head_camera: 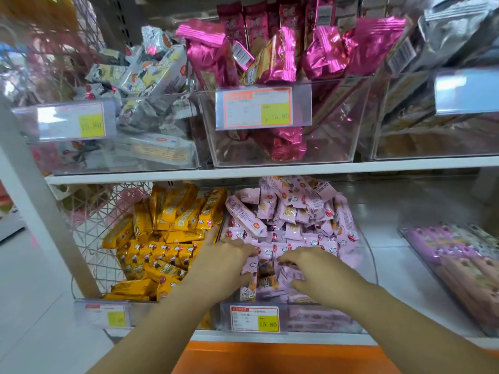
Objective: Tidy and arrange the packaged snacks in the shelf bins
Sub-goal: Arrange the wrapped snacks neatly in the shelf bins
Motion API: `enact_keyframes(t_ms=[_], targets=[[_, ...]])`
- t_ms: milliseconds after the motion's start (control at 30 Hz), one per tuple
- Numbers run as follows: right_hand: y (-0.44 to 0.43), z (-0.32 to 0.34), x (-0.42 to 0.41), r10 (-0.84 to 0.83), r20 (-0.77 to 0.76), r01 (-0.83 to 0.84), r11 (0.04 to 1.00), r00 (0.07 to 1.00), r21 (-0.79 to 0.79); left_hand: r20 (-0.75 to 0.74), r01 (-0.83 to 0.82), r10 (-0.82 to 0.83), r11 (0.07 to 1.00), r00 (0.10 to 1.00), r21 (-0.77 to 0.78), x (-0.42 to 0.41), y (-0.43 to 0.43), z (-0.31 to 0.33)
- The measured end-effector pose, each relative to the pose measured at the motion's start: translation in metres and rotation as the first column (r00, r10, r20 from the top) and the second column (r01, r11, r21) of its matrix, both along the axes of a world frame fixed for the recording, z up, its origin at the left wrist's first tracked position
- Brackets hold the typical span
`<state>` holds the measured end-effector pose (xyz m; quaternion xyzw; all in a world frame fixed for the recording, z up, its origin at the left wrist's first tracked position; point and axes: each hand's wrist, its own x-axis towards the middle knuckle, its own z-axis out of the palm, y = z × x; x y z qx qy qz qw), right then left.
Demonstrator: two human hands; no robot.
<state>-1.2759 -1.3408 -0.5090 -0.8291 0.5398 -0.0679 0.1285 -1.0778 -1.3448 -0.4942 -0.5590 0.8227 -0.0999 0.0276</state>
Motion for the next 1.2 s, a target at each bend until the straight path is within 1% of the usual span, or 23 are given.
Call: enact_keyframes(t_ms=[133,200,300,367,467,533,600,633,667,700,767,800,833,967,1200], targets=[[0.003,0.000,0.008,0.038,-0.137,-0.051,0.994,0.990,-0.093,0.049,0.023,-0.023,1.000,0.999,0.016,0.001,0.002,0.000],[0.005,0.001,0.009,0.049,-0.102,-0.062,0.991,0.994,-0.120,0.054,0.030,-0.031,0.999,0.998,0.019,0.002,0.004,-0.001],[0.012,0.014,0.003,0.029,0.060,-0.016,0.979,0.998,-0.202,0.061,0.035,-0.036,0.999,0.997,0.023,0.002,0.006,-0.001],[0.020,0.024,-0.003,0.006,0.190,0.046,0.963,0.982,-0.265,0.060,0.033,-0.034,0.999,0.998,0.020,0.002,0.005,-0.001],[0.028,0.033,-0.018,-0.025,0.408,0.163,0.938,0.913,-0.306,0.073,0.023,-0.025,0.999,0.997,0.025,0.000,0.004,0.000],[0.029,0.035,-0.031,-0.063,0.515,0.257,0.914,0.855,-0.314,0.097,0.022,-0.025,0.999,0.995,0.027,-0.002,0.005,0.001],[0.032,0.040,-0.043,-0.104,0.601,0.319,0.911,0.793,-0.262,0.111,0.029,-0.031,0.999,0.993,0.018,-0.002,0.007,0.000],[0.033,0.042,-0.048,-0.106,0.623,0.316,0.919,0.775,-0.237,0.113,0.034,-0.036,0.999,0.993,0.015,-0.003,0.008,0.000],[0.035,0.044,-0.051,-0.103,0.622,0.297,0.930,0.776,-0.217,0.113,0.040,-0.041,0.999,0.993,0.015,-0.003,0.008,-0.001],[0.037,0.044,-0.054,-0.102,0.587,0.270,0.941,0.803,-0.205,0.110,0.044,-0.045,0.999,0.993,0.016,-0.004,0.009,-0.001],[0.037,0.043,-0.058,-0.122,0.462,0.233,0.953,0.878,-0.191,0.098,0.047,-0.049,0.999,0.994,0.022,-0.004,0.009,-0.002],[0.035,0.043,-0.060,-0.139,0.425,0.239,0.952,0.895,-0.193,0.089,0.048,-0.050,0.999,0.995,0.024,-0.004,0.009,-0.001],[0.033,0.044,-0.062,-0.155,0.422,0.257,0.946,0.893,-0.196,0.083,0.048,-0.051,0.998,0.995,0.027,-0.004,0.009,-0.001],[0.030,0.050,-0.067,-0.173,0.483,0.305,0.929,0.858,-0.210,0.075,0.060,-0.063,0.997,0.995,0.039,-0.004,0.009,0.001],[0.036,0.054,-0.061,-0.157,0.643,0.292,0.950,0.750,-0.110,0.017,0.070,-0.071,0.995,0.997,0.068,-0.001,0.008,0.004]])
